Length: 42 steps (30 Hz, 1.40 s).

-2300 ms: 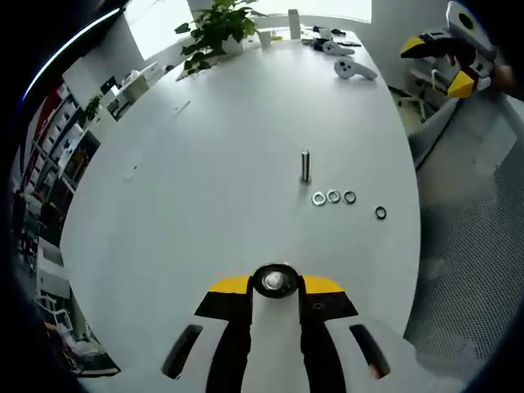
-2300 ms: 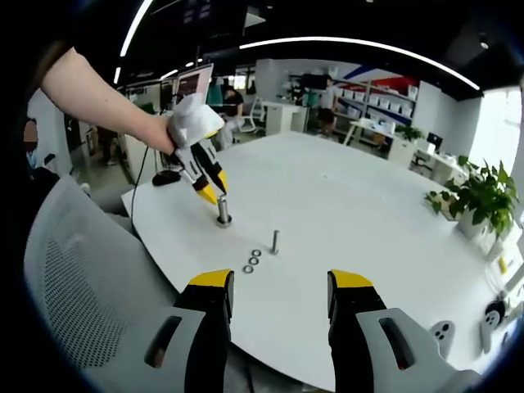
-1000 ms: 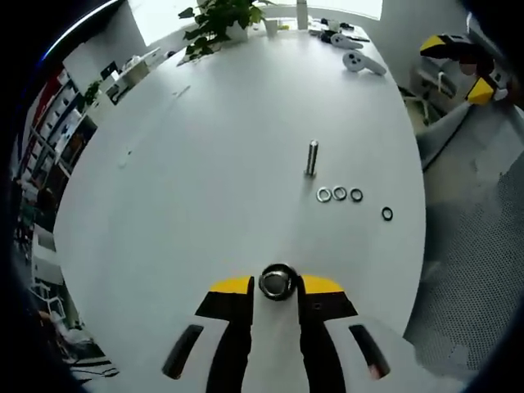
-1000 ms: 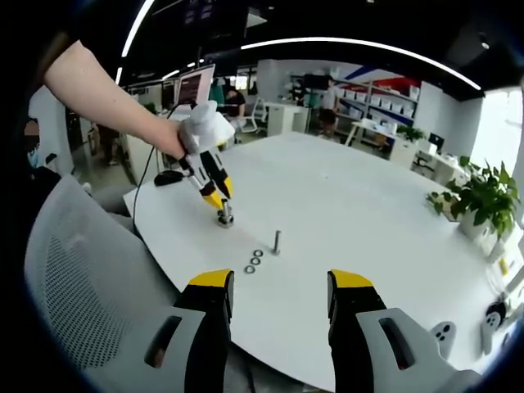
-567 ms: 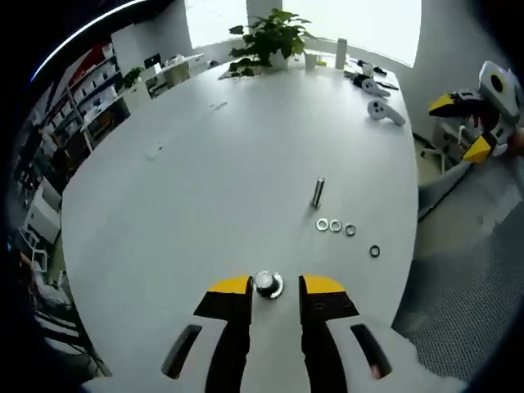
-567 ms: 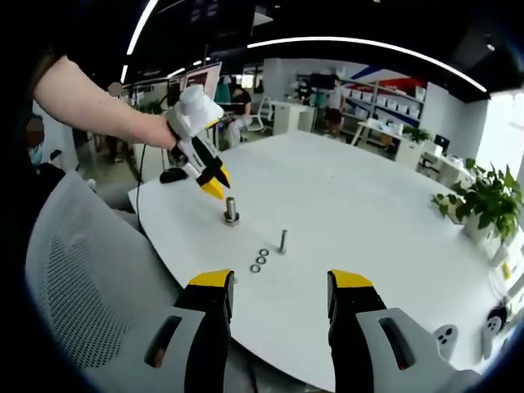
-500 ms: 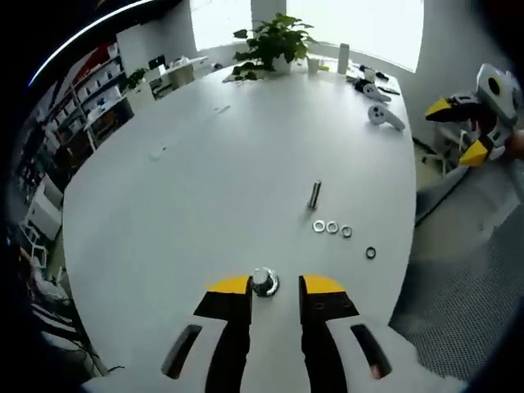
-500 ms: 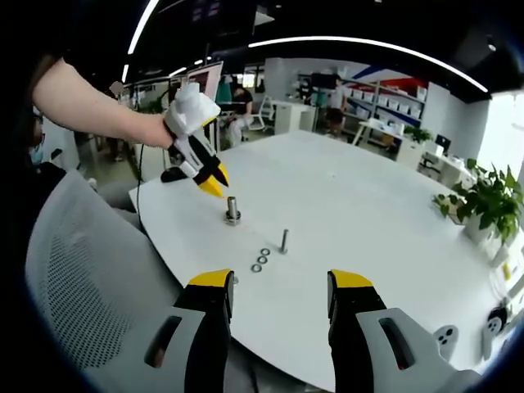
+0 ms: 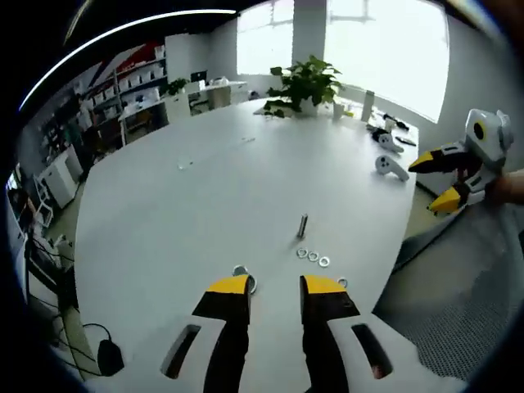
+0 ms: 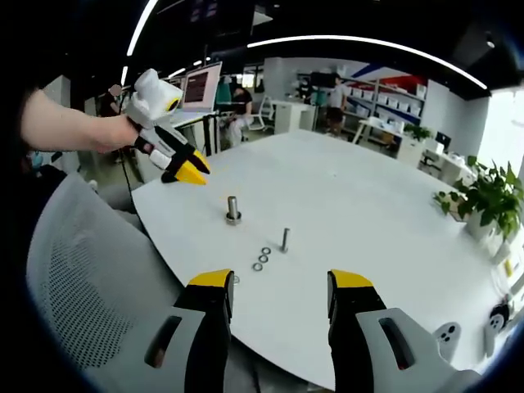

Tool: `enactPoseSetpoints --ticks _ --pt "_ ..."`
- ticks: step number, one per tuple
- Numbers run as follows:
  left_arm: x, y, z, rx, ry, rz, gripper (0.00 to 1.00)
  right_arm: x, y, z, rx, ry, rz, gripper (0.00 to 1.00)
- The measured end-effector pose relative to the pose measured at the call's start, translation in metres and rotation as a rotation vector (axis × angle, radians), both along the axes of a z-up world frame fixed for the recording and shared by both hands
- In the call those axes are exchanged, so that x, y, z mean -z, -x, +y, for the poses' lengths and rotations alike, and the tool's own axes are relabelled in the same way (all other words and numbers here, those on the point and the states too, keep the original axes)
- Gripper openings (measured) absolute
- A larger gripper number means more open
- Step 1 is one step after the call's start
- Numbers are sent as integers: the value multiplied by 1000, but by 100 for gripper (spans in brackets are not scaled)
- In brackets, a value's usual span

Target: Place the washer onto the threaded stud by aligning its center hole with the stud, sliding it down to the base, and recovering from edge contact or off-axis alignment until the washer reaches the visible bottom stop.

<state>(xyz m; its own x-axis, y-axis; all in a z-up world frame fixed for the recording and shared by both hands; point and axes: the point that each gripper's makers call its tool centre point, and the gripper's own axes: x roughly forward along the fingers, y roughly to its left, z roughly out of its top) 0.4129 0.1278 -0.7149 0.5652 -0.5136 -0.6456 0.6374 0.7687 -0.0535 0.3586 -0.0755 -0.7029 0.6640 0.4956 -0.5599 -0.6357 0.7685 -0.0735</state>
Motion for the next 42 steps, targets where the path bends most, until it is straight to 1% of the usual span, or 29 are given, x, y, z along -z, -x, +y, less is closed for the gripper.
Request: enactPoseSetpoints --ticks 6,8,10,11,12,13,14,16,18,21,23,25,28,30,31,34,36,39,42 --pt "-9 13 -7 -46 68 -13 22 -2 0 1 -4 -12 -1 48" --pt "-11 17 -9 -54 79 -19 22 -2 0 1 -4 -13 -1 48" --pt "-16 23 -14 -47 96 -36 23 -1 1 1 -4 -14 3 48" --pt "-18 25 -18 -38 116 -42 24 -1 1 1 -6 -14 3 48" --pt "-24 29 -25 -15 155 -62 24 -1 2 1 -6 -16 2 48" --pt "-26 32 -26 -8 155 -74 24 -2 2 1 -6 -18 0 48" --pt "-26 35 -25 -12 146 -77 24 -2 1 1 -6 -17 -2 48" --pt "-28 39 -25 -15 151 -80 24 -2 1 1 -4 -21 -1 48" --pt "-32 43 -24 -27 165 -83 24 -2 1 1 -3 -21 -2 48" --pt "-39 51 -23 -44 166 -104 25 -2 1 1 -3 -17 1 48" --pt "-40 53 -22 -51 167 -111 25 -1 1 1 -4 -17 4 48" --pt "-44 55 -19 -74 173 -126 25 -1 1 1 -5 -15 6 48" --pt "-42 58 -15 -106 169 -128 25 0 2 3 -10 -13 10 48" --pt "-44 60 -13 -122 183 -137 25 0 2 3 -14 -11 9 48" --pt "-43 62 -13 -123 187 -139 25 0 3 3 -15 -10 10 48" --pt "-41 65 -12 -122 167 -148 25 2 3 4 -17 -8 17 48" --pt "-41 66 -10 -127 171 -149 25 3 3 3 -14 -10 22 48" --pt "-45 65 -8 -135 175 -165 25 3 3 3 -17 -12 26 48" --pt "-42 64 -8 -140 170 -180 25 6 4 5 -24 -7 37 48"
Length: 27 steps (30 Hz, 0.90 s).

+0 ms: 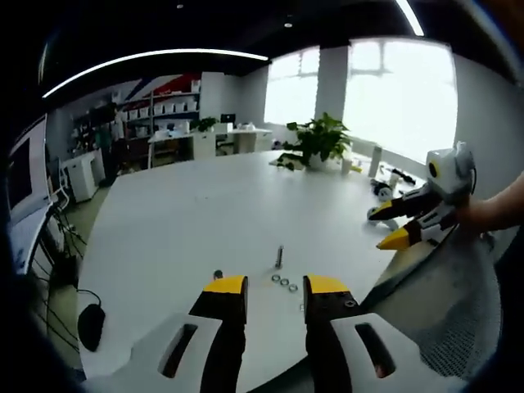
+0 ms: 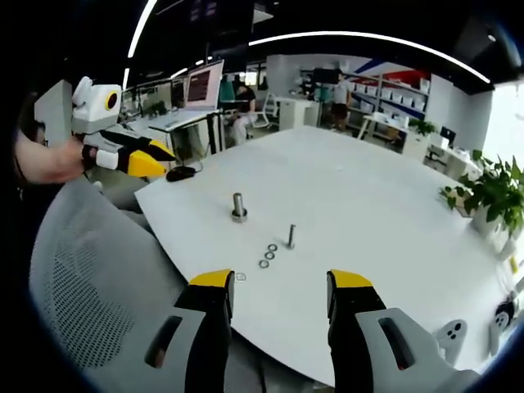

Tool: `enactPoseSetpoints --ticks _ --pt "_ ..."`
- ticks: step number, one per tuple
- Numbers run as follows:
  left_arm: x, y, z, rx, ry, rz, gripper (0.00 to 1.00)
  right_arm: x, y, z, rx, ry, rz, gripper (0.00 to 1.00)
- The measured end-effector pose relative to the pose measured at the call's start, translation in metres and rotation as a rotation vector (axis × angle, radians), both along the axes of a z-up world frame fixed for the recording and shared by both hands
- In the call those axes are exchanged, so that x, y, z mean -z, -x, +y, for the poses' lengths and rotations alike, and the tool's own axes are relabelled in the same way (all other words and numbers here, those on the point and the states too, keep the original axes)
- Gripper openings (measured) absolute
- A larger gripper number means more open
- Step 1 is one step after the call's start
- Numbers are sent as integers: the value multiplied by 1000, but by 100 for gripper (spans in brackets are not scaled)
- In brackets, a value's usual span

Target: Place the washer onto the threaded stud by aligning its center hole with the stud, sliding it down to the base, and recovering from edge contact or off-axis alignment until the washer reaches the visible bottom stop.

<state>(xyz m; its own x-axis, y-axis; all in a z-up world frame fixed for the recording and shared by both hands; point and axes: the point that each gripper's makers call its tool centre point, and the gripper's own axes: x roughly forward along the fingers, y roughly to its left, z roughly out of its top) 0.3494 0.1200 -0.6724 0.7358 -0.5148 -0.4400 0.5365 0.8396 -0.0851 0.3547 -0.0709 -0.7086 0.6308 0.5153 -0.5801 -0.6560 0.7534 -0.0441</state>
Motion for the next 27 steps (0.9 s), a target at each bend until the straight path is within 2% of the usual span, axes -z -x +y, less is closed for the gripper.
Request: enactPoseSetpoints --ticks 2,3,5,8,17,27 --pt "1 0 -1 11 -40 -15 25 1 1 1 -4 4 3 48" --pt "-2 -1 -3 18 -75 -48 25 1 1 1 -5 6 3 48" --pt "-4 0 -6 28 -105 -76 25 2 2 1 -6 5 9 48" --pt "1 1 -8 39 -118 -62 25 4 2 1 -8 11 20 48" --pt "-3 -2 -2 9 -64 -59 26 7 4 4 -23 37 25 48" --pt "-3 -2 2 1 -51 -62 28 8 2 7 -24 35 53 47"
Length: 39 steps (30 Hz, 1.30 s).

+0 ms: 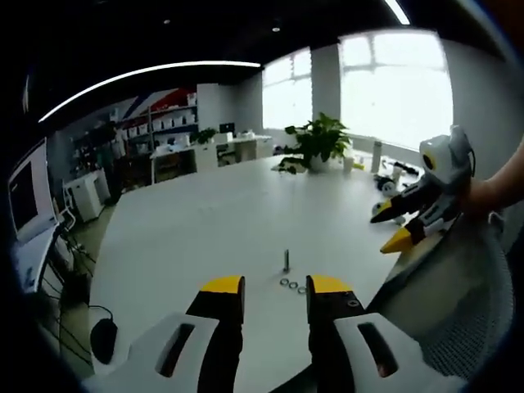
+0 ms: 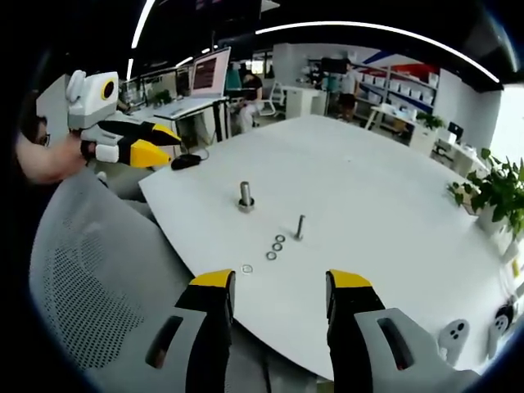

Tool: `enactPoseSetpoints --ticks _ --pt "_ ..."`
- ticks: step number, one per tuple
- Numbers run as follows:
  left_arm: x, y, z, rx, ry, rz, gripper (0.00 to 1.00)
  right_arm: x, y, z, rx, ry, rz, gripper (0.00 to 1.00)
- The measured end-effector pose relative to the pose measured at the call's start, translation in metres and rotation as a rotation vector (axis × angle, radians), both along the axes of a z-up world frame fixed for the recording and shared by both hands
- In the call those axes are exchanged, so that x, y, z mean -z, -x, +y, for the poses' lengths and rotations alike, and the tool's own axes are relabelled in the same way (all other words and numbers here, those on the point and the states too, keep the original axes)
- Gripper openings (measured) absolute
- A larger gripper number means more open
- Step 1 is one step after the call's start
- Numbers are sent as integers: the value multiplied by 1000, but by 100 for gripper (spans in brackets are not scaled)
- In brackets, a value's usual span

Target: Place the washer onto the threaded stud by aligning its center hole with the stud, sliding it down to the base, and recovering from edge contact or off-axis alignment until the washer reaches the visible bottom stop.

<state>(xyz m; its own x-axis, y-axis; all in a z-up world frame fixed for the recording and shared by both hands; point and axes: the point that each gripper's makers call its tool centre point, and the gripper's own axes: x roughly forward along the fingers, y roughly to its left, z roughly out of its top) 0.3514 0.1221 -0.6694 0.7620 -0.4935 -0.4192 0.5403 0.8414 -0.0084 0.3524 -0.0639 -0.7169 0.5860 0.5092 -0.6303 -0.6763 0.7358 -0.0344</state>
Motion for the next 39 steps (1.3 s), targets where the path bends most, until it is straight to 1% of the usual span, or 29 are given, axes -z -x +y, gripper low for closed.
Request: enactPoseSetpoints --ticks 2,4,7,11,14,17,19,22,25,29,32,36,39 --pt "-2 0 1 -5 9 -6 28 0 -1 0 2 -1 11 47" --pt "-2 0 1 -5 14 -5 28 3 -1 1 10 -7 39 47" --pt "-1 1 0 2 13 -2 28 7 1 1 19 9 67 47" --pt "-2 2 -2 8 19 2 28 7 0 2 8 22 63 47" --pt "-1 1 -3 14 18 1 28 7 -5 7 7 12 71 47" --pt "-4 1 -3 9 24 -11 28 11 -9 13 -3 11 83 47" --pt "-3 0 -1 1 24 -5 28 12 -12 18 -23 23 83 46" --pt "-2 0 -2 3 24 1 28 12 -18 23 -32 15 87 44" --pt "-2 0 0 -1 -1 -12 28 15 -23 30 -33 11 96 44" --pt "-3 0 3 -15 13 -7 28 18 -28 40 -43 8 109 42" --pt "-2 0 1 -9 21 1 28 20 -32 47 -49 0 113 42" --pt "1 0 1 -2 8 9 28 28 -34 56 -68 4 137 40" --pt "0 0 3 -12 6 2 27 34 -33 63 -93 17 155 37"
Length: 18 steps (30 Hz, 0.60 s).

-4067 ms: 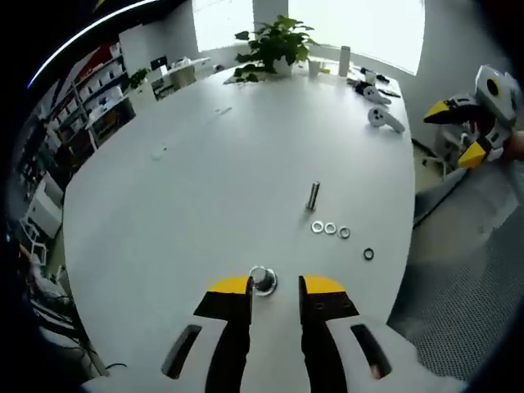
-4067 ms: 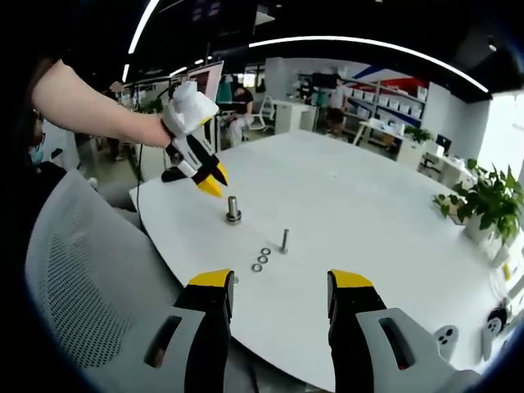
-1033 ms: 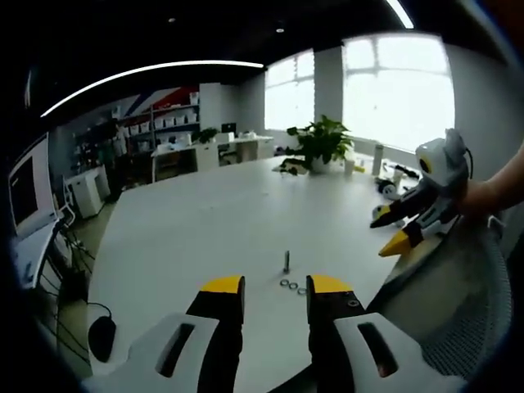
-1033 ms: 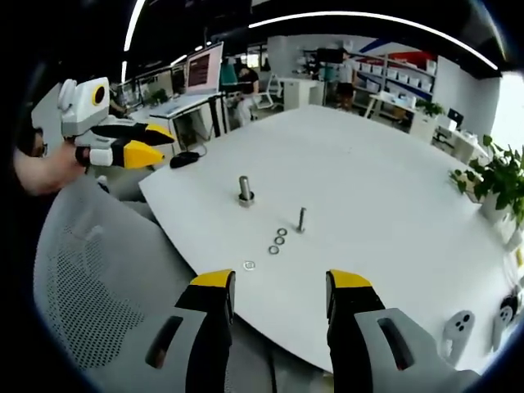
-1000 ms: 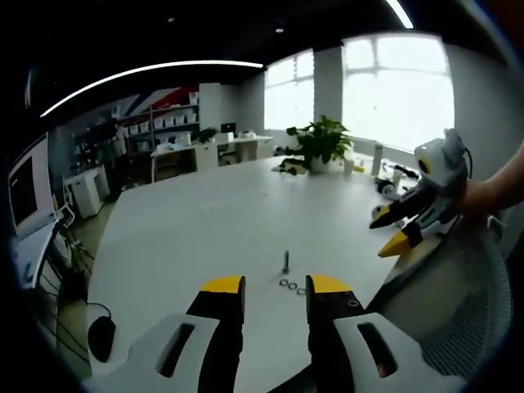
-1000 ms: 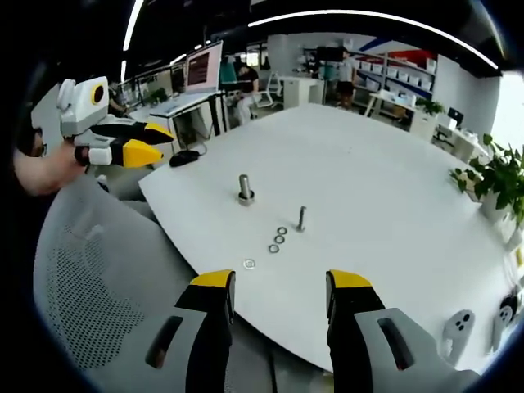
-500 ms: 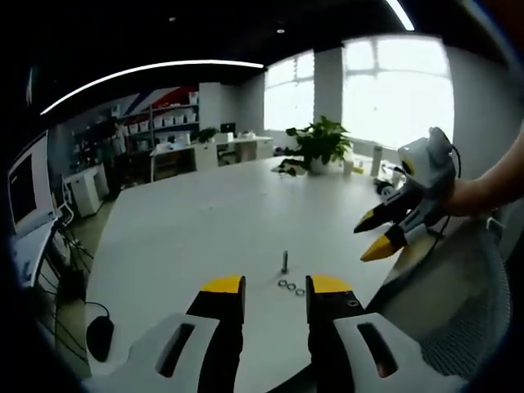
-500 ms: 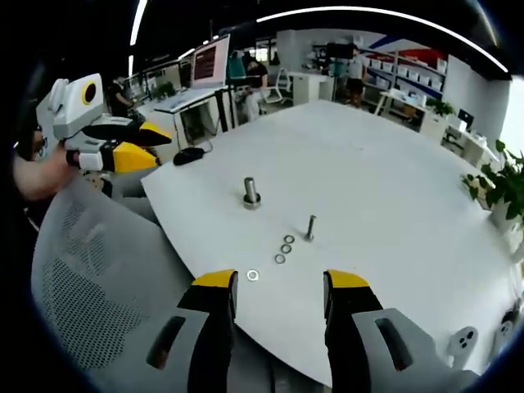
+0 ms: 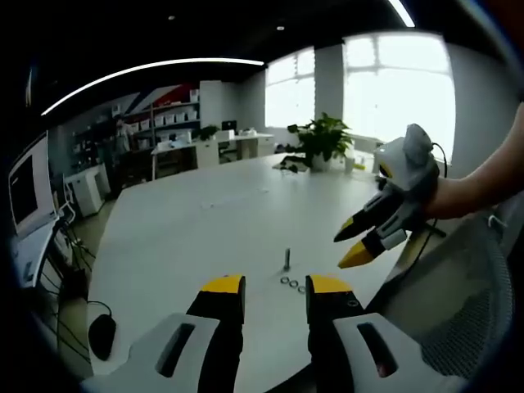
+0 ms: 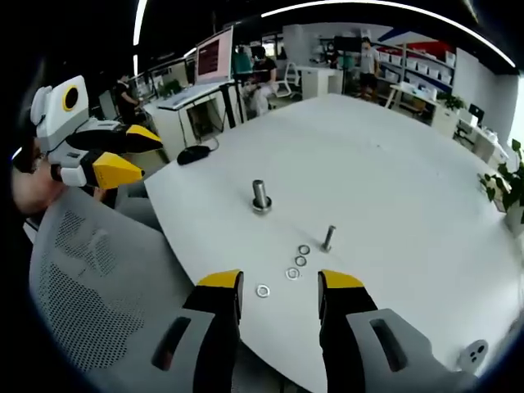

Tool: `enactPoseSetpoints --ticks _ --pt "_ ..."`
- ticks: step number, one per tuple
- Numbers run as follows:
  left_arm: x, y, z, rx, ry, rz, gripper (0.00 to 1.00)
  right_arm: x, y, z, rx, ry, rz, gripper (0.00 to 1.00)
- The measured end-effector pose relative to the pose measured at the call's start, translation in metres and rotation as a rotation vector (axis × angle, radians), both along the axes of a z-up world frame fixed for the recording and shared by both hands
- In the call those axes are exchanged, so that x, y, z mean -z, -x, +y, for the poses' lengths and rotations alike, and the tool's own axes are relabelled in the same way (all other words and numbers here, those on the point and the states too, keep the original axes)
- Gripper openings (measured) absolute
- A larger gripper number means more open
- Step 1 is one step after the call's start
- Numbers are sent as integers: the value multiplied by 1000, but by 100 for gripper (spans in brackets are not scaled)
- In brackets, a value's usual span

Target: Place the washer onto the threaded stud by aligning its center hole with the stud, sliding it down to the base, and recovering from edge contact or off-axis alignment until the washer reaches the visible bottom stop.

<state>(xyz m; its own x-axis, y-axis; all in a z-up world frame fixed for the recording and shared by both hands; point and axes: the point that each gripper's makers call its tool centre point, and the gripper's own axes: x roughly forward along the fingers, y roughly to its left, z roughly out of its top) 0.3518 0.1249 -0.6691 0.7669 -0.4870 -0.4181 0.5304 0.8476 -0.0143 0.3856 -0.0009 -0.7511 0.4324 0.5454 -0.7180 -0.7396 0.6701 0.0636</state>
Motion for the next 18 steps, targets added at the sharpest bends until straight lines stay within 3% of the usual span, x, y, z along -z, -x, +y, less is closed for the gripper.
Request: enactPoseSetpoints --ticks 5,11,18 --pt "1 -1 2 -5 5 6 26 15 5 11 -34 11 43 35" --pt "3 0 2 -1 -9 8 26 53 14 18 -98 91 100 33" --pt "2 0 2 -2 -12 3 26 76 18 19 -146 148 138 30"
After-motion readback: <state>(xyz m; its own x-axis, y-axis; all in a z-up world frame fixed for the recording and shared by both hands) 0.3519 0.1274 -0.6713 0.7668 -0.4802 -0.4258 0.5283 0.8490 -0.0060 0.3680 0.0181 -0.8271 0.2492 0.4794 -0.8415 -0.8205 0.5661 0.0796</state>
